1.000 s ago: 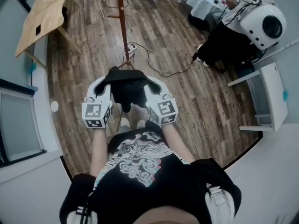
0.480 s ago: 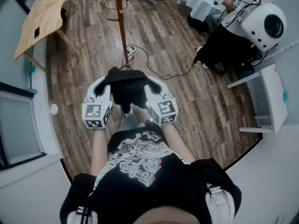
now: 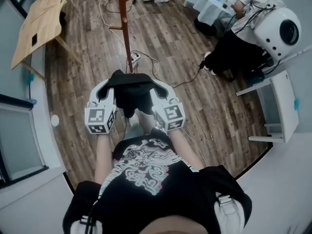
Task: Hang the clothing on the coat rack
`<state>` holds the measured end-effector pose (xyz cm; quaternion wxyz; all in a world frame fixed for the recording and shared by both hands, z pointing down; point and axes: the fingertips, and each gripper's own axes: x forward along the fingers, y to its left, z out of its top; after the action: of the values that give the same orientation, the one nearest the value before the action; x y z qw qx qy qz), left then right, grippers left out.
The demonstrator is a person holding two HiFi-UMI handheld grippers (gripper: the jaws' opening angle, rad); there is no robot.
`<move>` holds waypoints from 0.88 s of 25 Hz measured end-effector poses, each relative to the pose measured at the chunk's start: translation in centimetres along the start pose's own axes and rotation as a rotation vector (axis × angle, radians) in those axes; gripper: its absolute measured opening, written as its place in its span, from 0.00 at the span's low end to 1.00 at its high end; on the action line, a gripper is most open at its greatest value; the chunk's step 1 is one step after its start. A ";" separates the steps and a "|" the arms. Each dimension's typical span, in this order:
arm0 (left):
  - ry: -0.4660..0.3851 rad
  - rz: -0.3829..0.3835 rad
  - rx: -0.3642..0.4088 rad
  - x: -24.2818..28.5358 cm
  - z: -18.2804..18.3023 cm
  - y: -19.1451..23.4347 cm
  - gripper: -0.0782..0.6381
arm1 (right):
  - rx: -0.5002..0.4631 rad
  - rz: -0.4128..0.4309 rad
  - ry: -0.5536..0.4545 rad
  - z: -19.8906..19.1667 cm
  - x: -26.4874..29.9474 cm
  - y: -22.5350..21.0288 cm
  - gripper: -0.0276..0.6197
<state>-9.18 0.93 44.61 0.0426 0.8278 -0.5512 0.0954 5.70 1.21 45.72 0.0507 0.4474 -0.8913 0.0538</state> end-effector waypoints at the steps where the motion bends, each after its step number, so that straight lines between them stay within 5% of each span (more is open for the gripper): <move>1: 0.001 -0.001 0.000 0.5 0.1 0.5 0.12 | 0.000 -0.004 0.002 0.2 0.8 -0.3 0.06; 22: -0.022 -0.038 -0.022 10.8 2.4 8.2 0.12 | 0.009 -0.072 -0.028 3.5 12.8 -5.8 0.06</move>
<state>-12.42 -12.39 44.23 0.0473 0.8385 -0.5370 0.0793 2.59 -12.86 44.31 0.0381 0.4803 -0.8748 0.0500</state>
